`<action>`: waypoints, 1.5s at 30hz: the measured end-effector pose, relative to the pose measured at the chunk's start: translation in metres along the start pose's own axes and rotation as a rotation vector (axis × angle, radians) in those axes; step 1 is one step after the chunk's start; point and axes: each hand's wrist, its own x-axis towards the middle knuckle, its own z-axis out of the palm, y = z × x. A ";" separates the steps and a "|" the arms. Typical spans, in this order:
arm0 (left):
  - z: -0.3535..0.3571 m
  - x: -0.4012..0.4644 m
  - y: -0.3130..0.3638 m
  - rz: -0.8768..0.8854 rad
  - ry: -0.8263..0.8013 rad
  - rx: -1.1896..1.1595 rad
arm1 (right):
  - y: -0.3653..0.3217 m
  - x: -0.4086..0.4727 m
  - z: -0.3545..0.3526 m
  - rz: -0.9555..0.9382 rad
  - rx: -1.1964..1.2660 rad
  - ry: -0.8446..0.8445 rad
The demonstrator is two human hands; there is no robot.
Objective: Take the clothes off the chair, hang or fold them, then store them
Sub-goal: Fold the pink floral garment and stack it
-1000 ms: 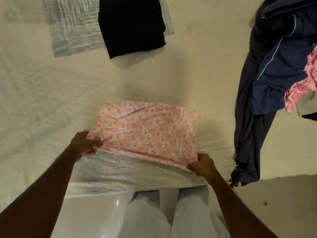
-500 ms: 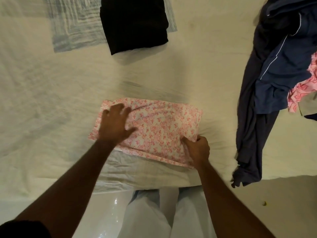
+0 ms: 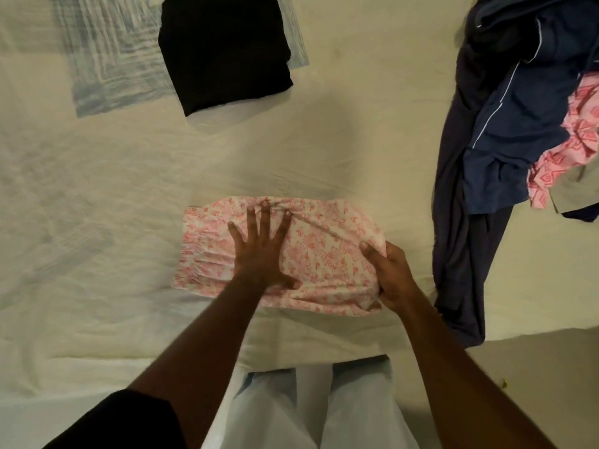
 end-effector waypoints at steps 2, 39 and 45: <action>0.001 0.001 0.026 0.002 -0.004 -0.011 | -0.004 -0.003 -0.020 -0.029 -0.016 0.020; 0.003 -0.034 -0.099 -0.529 0.180 -0.986 | 0.030 0.015 0.134 -0.144 -0.543 0.319; -0.009 -0.044 -0.080 -0.412 0.322 -1.007 | 0.016 0.028 0.137 -0.144 -0.656 0.091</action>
